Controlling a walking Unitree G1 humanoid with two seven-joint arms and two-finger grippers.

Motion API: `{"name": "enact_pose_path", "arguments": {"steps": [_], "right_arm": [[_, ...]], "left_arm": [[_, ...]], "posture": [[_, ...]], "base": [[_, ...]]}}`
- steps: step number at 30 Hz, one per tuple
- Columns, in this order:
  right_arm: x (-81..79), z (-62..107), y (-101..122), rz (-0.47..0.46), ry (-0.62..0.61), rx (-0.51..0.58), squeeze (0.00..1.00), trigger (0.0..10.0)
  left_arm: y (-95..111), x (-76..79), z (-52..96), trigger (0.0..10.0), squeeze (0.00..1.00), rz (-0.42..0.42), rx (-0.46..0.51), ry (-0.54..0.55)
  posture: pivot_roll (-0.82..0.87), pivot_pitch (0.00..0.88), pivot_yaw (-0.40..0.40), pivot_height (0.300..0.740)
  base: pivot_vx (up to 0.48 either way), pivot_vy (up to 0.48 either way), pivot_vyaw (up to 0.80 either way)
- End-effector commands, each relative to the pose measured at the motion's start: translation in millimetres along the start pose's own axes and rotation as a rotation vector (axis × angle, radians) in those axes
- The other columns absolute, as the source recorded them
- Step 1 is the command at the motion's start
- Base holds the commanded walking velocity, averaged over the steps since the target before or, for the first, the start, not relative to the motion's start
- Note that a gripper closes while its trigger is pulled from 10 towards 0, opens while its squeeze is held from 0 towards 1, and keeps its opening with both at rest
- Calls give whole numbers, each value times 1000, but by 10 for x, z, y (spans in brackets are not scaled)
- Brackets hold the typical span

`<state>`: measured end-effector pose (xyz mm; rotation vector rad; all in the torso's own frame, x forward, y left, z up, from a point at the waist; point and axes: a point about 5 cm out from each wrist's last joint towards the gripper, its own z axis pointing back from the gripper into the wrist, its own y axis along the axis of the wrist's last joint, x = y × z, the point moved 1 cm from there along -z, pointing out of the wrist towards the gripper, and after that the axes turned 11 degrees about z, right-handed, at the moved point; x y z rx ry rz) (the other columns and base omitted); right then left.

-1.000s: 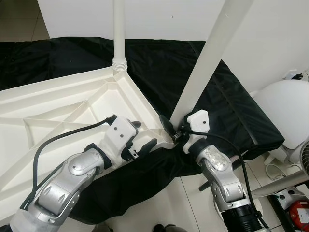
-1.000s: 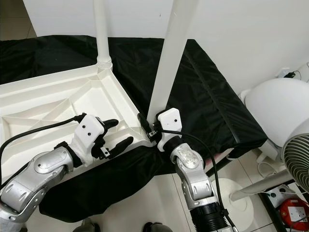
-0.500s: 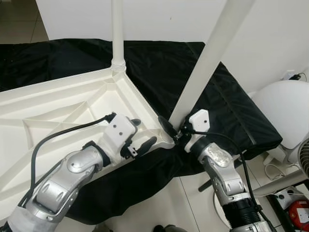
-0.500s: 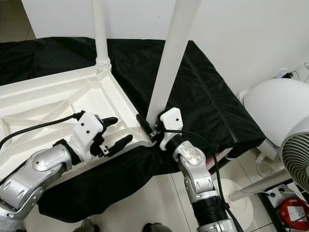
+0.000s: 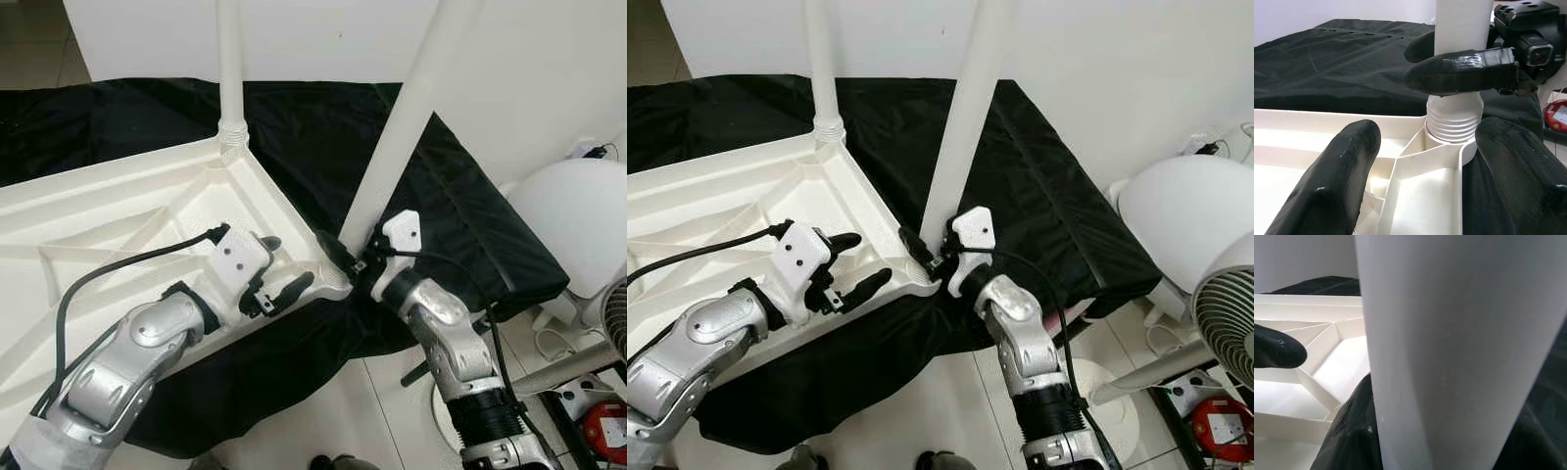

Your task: Building children table

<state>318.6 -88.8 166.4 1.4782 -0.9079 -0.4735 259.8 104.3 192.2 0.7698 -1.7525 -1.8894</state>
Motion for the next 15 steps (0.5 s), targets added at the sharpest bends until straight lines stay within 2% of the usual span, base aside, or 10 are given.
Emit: {"name": "enact_pose_path", "arguments": {"steps": [1,5,6,9,12,15], "right_arm": [[-89,77,-373,-103,10,-171,0,10000],[-96,76,-367,-95,5,-168,0,10000],[-107,81,-359,-92,-36,-159,0,10000],[-108,84,-357,-91,-56,-156,0,10000],[-158,53,-312,-97,-160,-126,0,10000],[-162,1,-330,-133,-299,-144,0,10000]], "left_arm": [[52,81,4,10000,0,-12,-1,-127],[62,76,5,10000,0,-9,3,-125],[63,79,7,10000,0,-4,5,-122],[63,82,9,10000,0,-3,5,-122],[51,104,15,10000,0,1,5,-124],[47,109,13,10000,0,-1,6,-125]], "posture": [[128,160,-90,740],[131,161,-93,740],[130,162,-96,740],[130,162,-96,740],[128,162,-101,740],[133,154,-105,740]], "base": [[0,0,0],[0,0,0],[0,0,0],[0,0,0],[0,0,0],[0,0,0]]}}
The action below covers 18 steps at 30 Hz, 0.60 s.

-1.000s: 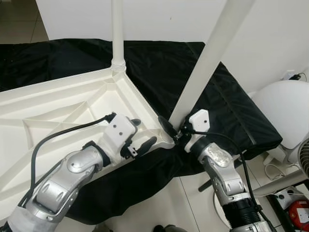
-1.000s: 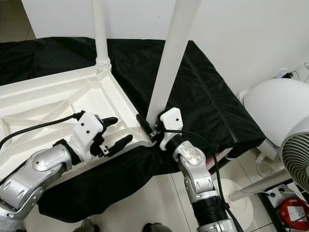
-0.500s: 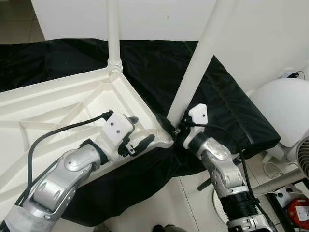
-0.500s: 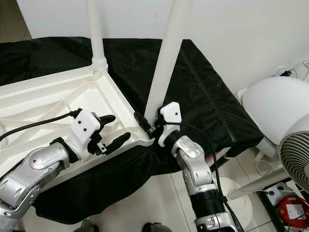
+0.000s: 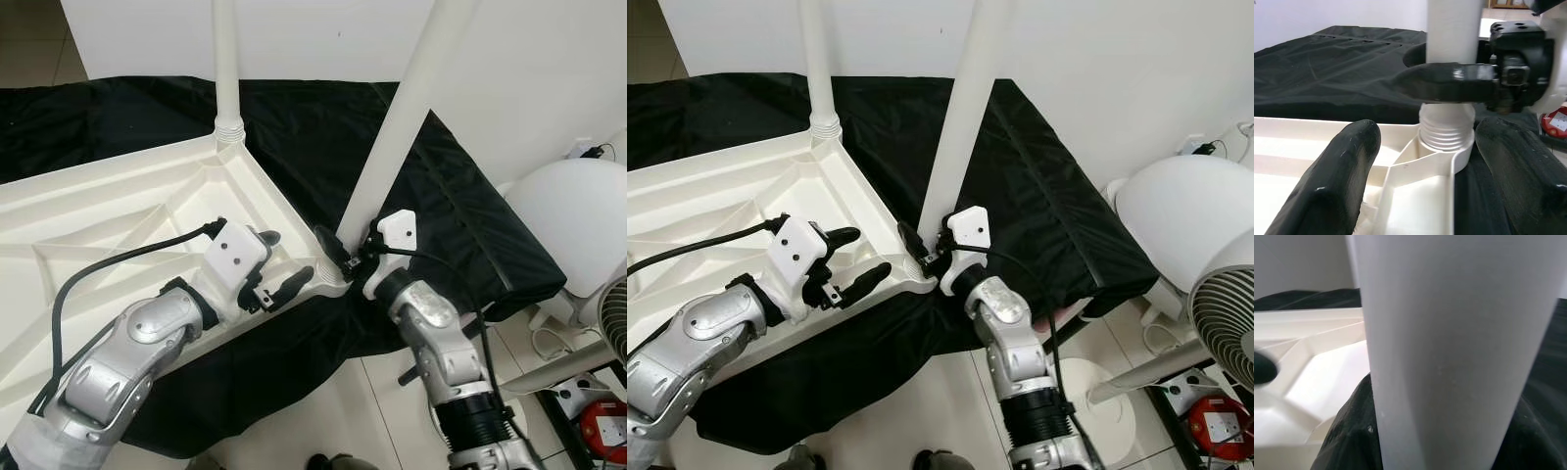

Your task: Building children table

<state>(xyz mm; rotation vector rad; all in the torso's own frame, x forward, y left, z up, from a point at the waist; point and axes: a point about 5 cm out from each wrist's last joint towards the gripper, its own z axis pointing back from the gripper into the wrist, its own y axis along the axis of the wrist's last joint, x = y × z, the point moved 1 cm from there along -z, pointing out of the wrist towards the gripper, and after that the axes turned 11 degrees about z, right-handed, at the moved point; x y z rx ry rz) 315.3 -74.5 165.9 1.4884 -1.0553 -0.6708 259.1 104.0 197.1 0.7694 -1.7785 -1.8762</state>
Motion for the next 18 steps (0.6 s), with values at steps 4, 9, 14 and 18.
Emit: {"name": "enact_pose_path", "arguments": {"steps": [4,9,14,18], "right_arm": [[-7,9,-331,-59,-203,-173,0,10000],[-29,-65,-303,-77,-318,-176,0,10000],[-86,-98,-241,-70,-332,-147,0,10000],[-99,-79,-238,-76,-345,-142,0,10000]], "left_arm": [[3,102,-4,10000,0,-5,-11,-120],[17,122,-24,10000,0,-4,-2,-129],[12,133,-25,10000,0,-5,-1,-137],[24,125,-32,10000,0,-7,3,-140]], "posture": [[137,146,-106,740],[140,137,-109,740],[137,127,-111,740],[137,123,-113,740]], "base": [[0,0,0],[0,0,0],[0,0,0],[0,0,0]]}}
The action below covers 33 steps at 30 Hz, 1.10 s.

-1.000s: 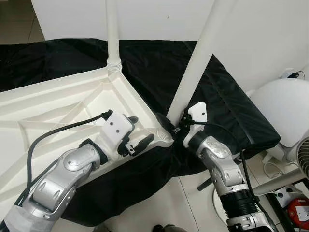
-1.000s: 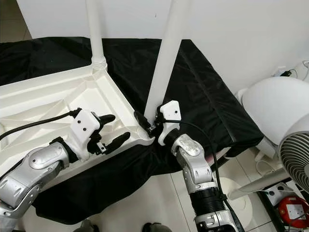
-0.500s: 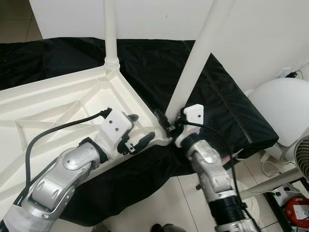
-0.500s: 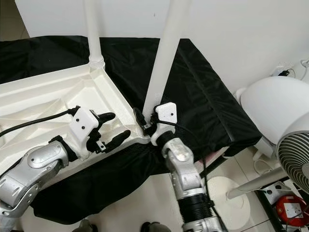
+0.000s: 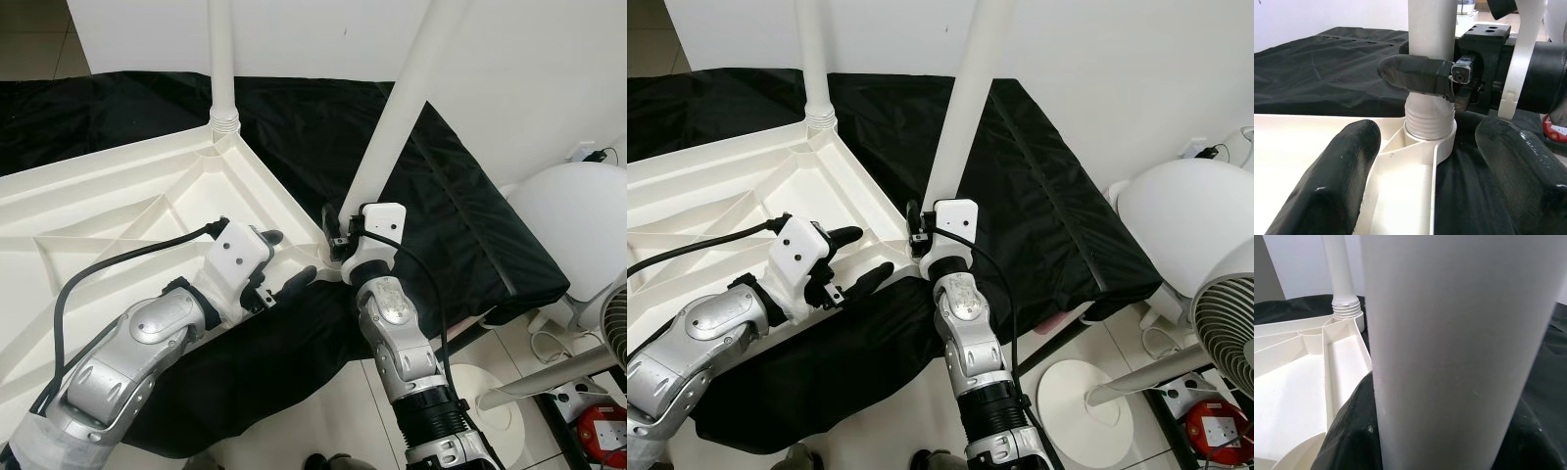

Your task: Building children table

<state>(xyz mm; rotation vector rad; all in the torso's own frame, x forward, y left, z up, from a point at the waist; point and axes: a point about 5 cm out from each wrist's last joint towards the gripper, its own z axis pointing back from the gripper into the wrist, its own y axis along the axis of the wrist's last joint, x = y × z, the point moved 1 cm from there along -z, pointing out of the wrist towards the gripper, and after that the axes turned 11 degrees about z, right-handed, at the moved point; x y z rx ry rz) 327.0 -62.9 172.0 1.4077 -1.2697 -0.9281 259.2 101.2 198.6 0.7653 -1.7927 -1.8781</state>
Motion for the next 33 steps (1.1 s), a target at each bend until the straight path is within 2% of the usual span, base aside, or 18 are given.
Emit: {"name": "enact_pose_path", "arguments": {"steps": [1,4,5,6,7,19,22,23,24,25,26,29,33], "right_arm": [[-15,106,-285,-46,-59,-137,0,10000],[-10,108,-288,-43,-65,-137,0,10000],[-13,113,-293,-49,-65,-137,608,10000],[-13,113,-293,-49,-65,-137,608,10000],[-13,114,-293,-52,-68,-135,1000,10000],[-23,121,-302,-49,-51,-131,1000,10000],[31,124,-296,-54,-25,-117,1000,10000],[60,123,-289,-55,-3,-107,941,10000],[79,122,-281,-52,21,-98,675,10000],[79,122,-281,-52,21,-98,675,10000],[99,122,-273,-38,53,-87,0,10000],[186,125,-273,0,145,-64,0,10000],[227,128,-294,12,187,-74,0,10000]], "left_arm": [[8,111,-11,10000,0,-4,-3,-132],[7,112,-9,10000,0,-3,-3,-132],[-4,119,-6,10000,0,-3,-7,-137],[-4,119,-6,10000,0,-3,-7,-137],[-7,122,-6,10000,0,-4,-8,-138],[7,123,-14,10000,0,-1,-5,-150],[9,127,-18,10000,0,2,-4,-153],[-3,124,-16,10000,0,1,-8,-150],[-12,122,-11,10000,0,0,-11,-148],[-12,122,-11,10000,0,0,-11,-148],[-18,121,-7,10000,0,2,-13,-145],[-57,111,1,10000,0,1,-24,-127],[-85,121,8,10000,0,-19,-37,-123]], "posture": [[132,122,-113,740],[132,122,-113,740],[127,123,-111,740],[127,123,-111,740],[127,123,-111,740],[131,109,-100,740],[139,104,-105,740],[139,102,-107,740],[139,102,-107,740],[139,102,-107,740],[143,97,-110,740],[148,94,-116,740],[149,93,-118,740]], "base": [[0,0,0],[0,0,0],[0,0,0],[0,0,0],[0,0,0],[0,0,0],[0,0,0],[0,0,0],[0,0,0],[0,0,0],[0,0,0],[0,0,0],[0,0,0]]}}
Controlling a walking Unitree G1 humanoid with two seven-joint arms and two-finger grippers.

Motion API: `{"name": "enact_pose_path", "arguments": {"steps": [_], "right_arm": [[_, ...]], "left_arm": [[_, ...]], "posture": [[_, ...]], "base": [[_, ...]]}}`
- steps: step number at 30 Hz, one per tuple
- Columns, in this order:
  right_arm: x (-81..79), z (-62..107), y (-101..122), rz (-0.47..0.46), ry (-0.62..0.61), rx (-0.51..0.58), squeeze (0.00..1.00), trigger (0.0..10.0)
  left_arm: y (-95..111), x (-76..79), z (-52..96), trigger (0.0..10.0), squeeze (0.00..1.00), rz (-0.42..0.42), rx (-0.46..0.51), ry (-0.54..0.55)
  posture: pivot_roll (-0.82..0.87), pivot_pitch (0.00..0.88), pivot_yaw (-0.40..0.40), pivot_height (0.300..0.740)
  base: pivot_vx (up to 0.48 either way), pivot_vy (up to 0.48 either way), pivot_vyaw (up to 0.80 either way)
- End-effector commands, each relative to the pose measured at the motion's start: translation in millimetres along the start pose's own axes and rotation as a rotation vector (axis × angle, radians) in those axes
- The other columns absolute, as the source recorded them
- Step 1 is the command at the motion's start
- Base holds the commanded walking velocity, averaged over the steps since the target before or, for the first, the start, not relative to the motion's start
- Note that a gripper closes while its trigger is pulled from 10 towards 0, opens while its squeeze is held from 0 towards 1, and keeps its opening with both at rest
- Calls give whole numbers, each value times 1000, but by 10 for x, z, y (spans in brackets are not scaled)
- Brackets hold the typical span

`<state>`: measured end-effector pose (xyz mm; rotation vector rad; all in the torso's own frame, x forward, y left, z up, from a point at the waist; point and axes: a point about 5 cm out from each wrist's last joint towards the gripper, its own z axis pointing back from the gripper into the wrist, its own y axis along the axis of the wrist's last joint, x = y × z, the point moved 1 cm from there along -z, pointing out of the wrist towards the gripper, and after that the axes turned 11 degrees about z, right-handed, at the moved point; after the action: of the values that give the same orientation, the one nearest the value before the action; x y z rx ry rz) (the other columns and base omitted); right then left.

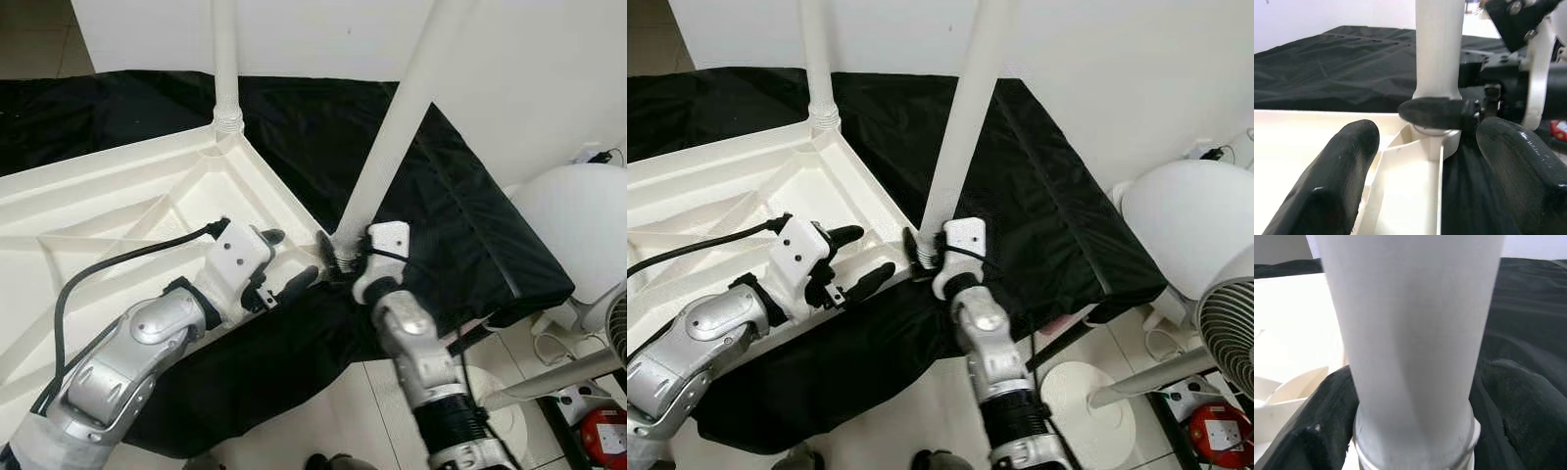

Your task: Building children table

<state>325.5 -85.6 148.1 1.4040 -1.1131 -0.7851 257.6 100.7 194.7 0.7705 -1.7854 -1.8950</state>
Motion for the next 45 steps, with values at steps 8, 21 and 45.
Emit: {"name": "enact_pose_path", "arguments": {"steps": [8,21,45], "right_arm": [[142,16,-46,105,147,0,0,10000],[288,-198,17,219,317,17,0,10000],[340,-150,-88,166,321,10,0,10000]], "left_arm": [[-46,116,-4,10000,0,-33,-18,-62],[-19,86,-58,10000,0,-92,-21,-12],[132,20,-221,10000,0,-138,43,-19]], "posture": [[160,89,-126,740],[162,75,-114,740],[112,89,-77,740]], "base": [[0,0,0],[0,0,0],[0,0,0]]}}
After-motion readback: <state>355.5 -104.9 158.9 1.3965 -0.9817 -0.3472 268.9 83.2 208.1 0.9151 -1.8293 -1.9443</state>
